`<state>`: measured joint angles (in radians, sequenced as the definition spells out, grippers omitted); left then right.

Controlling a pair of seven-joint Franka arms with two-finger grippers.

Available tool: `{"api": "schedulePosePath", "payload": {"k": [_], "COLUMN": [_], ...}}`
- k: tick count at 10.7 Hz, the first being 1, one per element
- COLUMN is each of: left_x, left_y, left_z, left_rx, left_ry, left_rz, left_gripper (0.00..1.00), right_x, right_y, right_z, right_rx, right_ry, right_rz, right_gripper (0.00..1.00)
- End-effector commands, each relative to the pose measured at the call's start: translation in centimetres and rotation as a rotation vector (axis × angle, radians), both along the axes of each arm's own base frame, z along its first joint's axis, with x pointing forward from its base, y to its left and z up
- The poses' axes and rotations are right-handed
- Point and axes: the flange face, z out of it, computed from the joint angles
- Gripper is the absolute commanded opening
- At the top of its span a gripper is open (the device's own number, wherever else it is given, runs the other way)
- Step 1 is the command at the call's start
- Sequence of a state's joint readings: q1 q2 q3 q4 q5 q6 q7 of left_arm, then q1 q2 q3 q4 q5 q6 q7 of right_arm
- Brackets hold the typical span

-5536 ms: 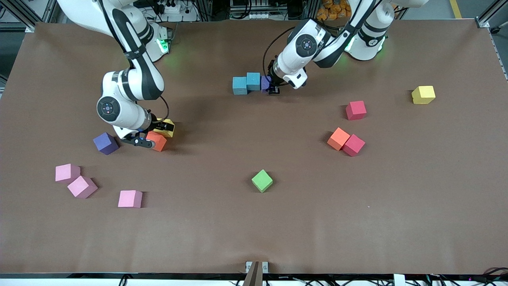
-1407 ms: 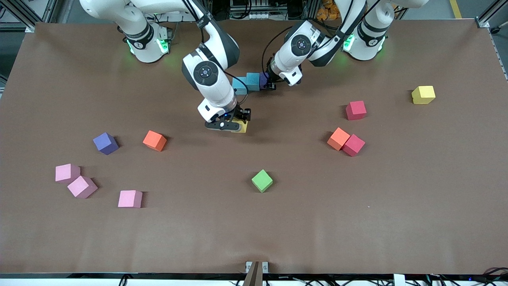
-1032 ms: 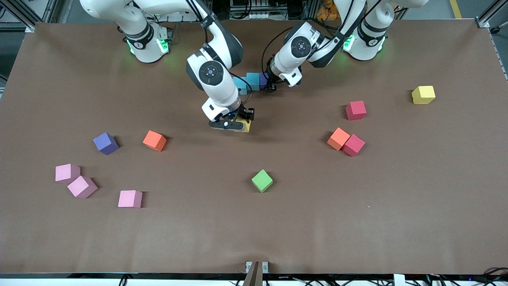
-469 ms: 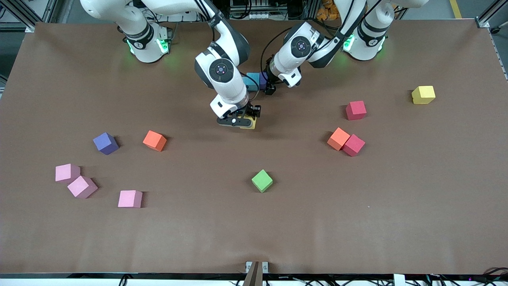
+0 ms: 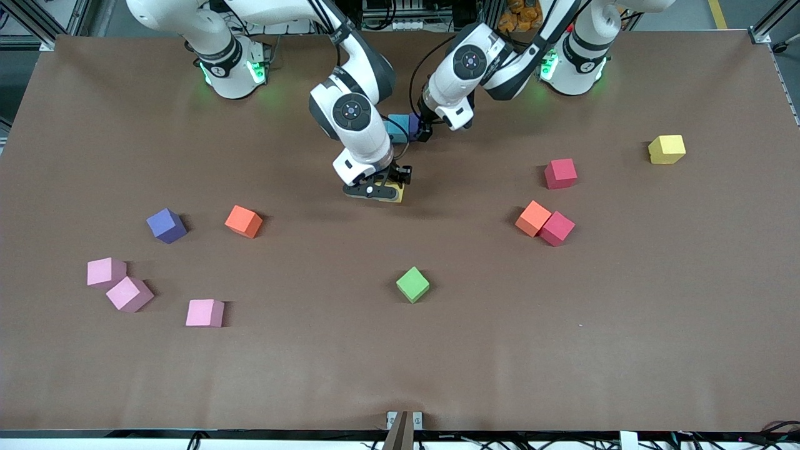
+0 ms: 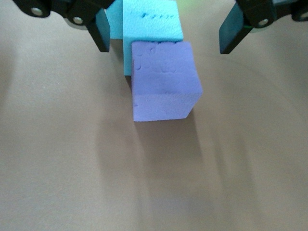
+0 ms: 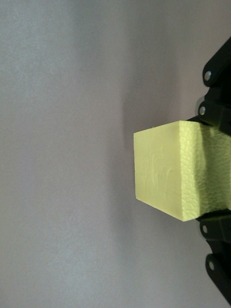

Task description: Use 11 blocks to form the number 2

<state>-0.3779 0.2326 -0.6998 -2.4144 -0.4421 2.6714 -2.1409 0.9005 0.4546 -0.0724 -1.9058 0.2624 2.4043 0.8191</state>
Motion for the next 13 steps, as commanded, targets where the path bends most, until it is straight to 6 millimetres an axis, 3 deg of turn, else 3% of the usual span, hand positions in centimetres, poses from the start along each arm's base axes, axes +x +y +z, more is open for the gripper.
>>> {"api": "schedulePosePath", "payload": {"k": [1,4,9,11,13], "left_x": [0.7,3.2,10.9,13.5,17.6], "left_y": [1.0,2.6,7.7,9.8,13.3], "left_z": [2.2,4.0,5.7,6.2,6.7], "left_rx": [0.042,0.067,0.055,0.046,0.050], "left_ry": [-0.046,-0.116,-0.238,-0.269,-0.290], "left_rz": [-0.063,-0.141,-0.417,-0.449,-0.422], "left_gripper": [1.00,1.00,1.00,1.00,1.00], "right_x": [-0.1,-0.4,-1.8,-3.2,-3.9], "right_y": [0.7,1.0,3.1,5.1,7.6], "right_z": [-0.2,-0.3,-0.8,-1.8,-3.2], "right_rx": [-0.001,-0.002,0.000,-0.021,-0.095], "right_ry": [0.003,0.003,-0.002,0.021,0.105], "right_rz": [-0.021,-0.017,-0.017,0.031,0.077], "right_gripper": [0.25,0.25,0.25,0.24,0.24]}}
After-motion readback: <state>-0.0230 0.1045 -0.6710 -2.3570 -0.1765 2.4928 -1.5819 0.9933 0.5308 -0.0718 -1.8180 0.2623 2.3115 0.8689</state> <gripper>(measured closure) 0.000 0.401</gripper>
